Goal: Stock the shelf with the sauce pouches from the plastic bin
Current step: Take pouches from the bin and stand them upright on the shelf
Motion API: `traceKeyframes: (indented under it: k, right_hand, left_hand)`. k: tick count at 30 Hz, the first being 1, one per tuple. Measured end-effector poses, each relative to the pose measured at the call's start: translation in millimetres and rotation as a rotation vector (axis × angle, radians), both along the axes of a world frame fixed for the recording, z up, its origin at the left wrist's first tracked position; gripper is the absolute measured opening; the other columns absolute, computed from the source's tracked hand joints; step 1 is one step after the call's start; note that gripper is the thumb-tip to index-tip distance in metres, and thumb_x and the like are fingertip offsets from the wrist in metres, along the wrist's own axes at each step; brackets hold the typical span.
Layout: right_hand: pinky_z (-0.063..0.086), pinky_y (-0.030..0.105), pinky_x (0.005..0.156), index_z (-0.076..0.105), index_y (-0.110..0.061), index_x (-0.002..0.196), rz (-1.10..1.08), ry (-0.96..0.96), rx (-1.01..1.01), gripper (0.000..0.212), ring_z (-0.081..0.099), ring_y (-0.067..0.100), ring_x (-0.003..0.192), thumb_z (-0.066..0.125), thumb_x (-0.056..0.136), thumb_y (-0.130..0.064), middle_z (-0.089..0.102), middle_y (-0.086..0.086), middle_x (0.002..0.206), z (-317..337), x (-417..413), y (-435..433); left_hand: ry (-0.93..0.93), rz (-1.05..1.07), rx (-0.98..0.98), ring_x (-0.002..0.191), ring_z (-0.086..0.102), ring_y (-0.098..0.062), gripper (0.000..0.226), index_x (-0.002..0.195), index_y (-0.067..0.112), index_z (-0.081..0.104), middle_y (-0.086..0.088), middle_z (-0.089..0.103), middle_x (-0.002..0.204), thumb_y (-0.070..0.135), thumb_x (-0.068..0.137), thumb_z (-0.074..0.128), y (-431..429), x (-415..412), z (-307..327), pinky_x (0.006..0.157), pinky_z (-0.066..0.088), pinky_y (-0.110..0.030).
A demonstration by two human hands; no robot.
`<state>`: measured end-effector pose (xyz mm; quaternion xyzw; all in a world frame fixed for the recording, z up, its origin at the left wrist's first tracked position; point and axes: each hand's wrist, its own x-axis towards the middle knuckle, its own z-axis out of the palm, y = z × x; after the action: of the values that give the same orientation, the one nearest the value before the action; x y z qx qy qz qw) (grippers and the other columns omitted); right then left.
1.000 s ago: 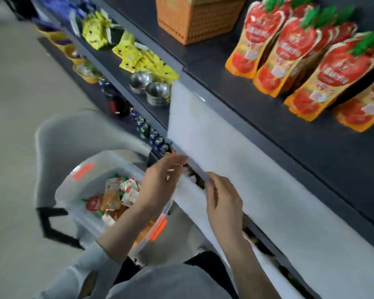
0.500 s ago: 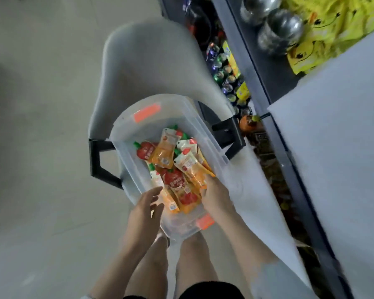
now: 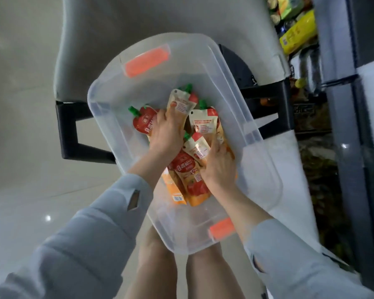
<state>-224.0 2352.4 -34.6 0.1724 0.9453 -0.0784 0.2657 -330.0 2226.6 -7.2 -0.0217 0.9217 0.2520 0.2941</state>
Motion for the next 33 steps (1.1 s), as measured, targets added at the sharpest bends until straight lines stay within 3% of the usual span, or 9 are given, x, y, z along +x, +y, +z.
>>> traceKeyframes:
  k: [3,8,13,15,18,21,24,28,33]
  right_hand:
    - [0.049,0.038,0.093,0.049,-0.013,0.128,-0.096,-0.056,-0.113,0.054,0.060,0.028,0.112,0.074,0.083,-0.027,0.058,0.009,0.122,16,1,5]
    - [0.057,0.045,0.085,0.040,-0.010,0.129,-0.284,0.109,-0.164,0.054,0.064,0.031,0.104,0.069,0.086,-0.027,0.056,0.011,0.122,35,-7,6]
    - [0.050,0.047,0.101,0.014,-0.015,0.154,-0.339,0.112,-0.212,0.087,0.048,0.029,0.131,0.061,0.090,-0.050,0.045,0.013,0.144,26,-14,-7]
    - [0.048,0.043,0.103,0.014,-0.017,0.156,-0.318,0.085,-0.257,0.089,0.042,0.027,0.133,0.055,0.090,-0.061,0.040,0.012,0.147,20,-11,-18]
    - [0.046,0.042,0.103,0.021,-0.015,0.154,-0.286,0.031,-0.182,0.086,0.041,0.029,0.135,0.062,0.089,-0.053,0.038,0.012,0.146,7,-11,-16]
    - [0.048,0.045,0.100,0.032,-0.011,0.145,-0.207,-0.038,-0.018,0.087,0.046,0.032,0.129,0.070,0.081,-0.056,0.045,0.014,0.140,-1,-15,-9]
    - [0.054,0.045,0.091,0.030,-0.009,0.145,-0.234,-0.082,-0.014,0.090,0.055,0.033,0.120,0.074,0.080,-0.053,0.045,0.015,0.137,-1,-21,-11]
    - [0.055,0.049,0.087,0.040,-0.015,0.140,-0.316,-0.042,-0.062,0.069,0.057,0.034,0.116,0.072,0.086,-0.043,0.048,0.014,0.134,6,-18,-15]
    - [0.052,0.035,0.085,0.060,-0.018,0.118,-0.464,0.071,-0.338,0.035,0.064,0.024,0.104,0.071,0.087,-0.032,0.068,0.002,0.113,36,-10,7]
  left_hand:
    - [-0.074,-0.019,-0.080,0.130,0.036,-0.042,0.072,0.147,0.013,0.020,-0.018,0.033,0.146,0.016,0.087,0.060,12,-17,-27,0.105,0.036,-0.052]
    - [-0.073,-0.079,-0.255,0.119,0.042,-0.040,0.073,0.140,0.007,0.026,-0.021,0.049,0.129,0.028,0.083,0.067,10,-35,-46,0.098,0.036,-0.044]
    - [-0.111,0.050,-0.155,0.094,0.058,-0.033,0.039,0.114,0.015,0.049,-0.012,0.059,0.106,0.034,0.084,0.063,2,-45,-31,0.067,0.041,-0.037]
    - [-0.127,0.115,-0.122,0.092,0.059,-0.031,0.040,0.113,0.017,0.049,-0.008,0.060,0.103,0.038,0.082,0.064,-6,-41,-19,0.069,0.045,-0.038]
    - [-0.146,0.235,-0.024,0.094,0.060,-0.026,0.045,0.117,0.016,0.046,-0.003,0.060,0.105,0.036,0.082,0.067,-20,-33,0,0.079,0.053,-0.042]
    - [-0.160,0.277,0.099,0.091,0.060,-0.018,0.047,0.118,0.019,0.042,0.004,0.057,0.103,0.027,0.082,0.072,-26,-25,15,0.068,0.053,-0.033]
    - [-0.133,0.318,0.197,0.088,0.060,-0.015,0.043,0.109,0.024,0.041,0.006,0.059,0.105,0.031,0.082,0.073,-30,-21,25,0.061,0.051,-0.025]
    - [-0.086,0.352,0.304,0.091,0.062,-0.012,0.033,0.111,0.020,0.046,0.007,0.061,0.107,0.034,0.088,0.066,-34,-15,39,0.068,0.052,-0.026]
    - [-0.033,0.420,0.444,0.085,0.062,0.000,0.024,0.111,0.020,0.046,0.013,0.061,0.100,0.032,0.094,0.058,-41,-6,76,0.061,0.051,-0.016]
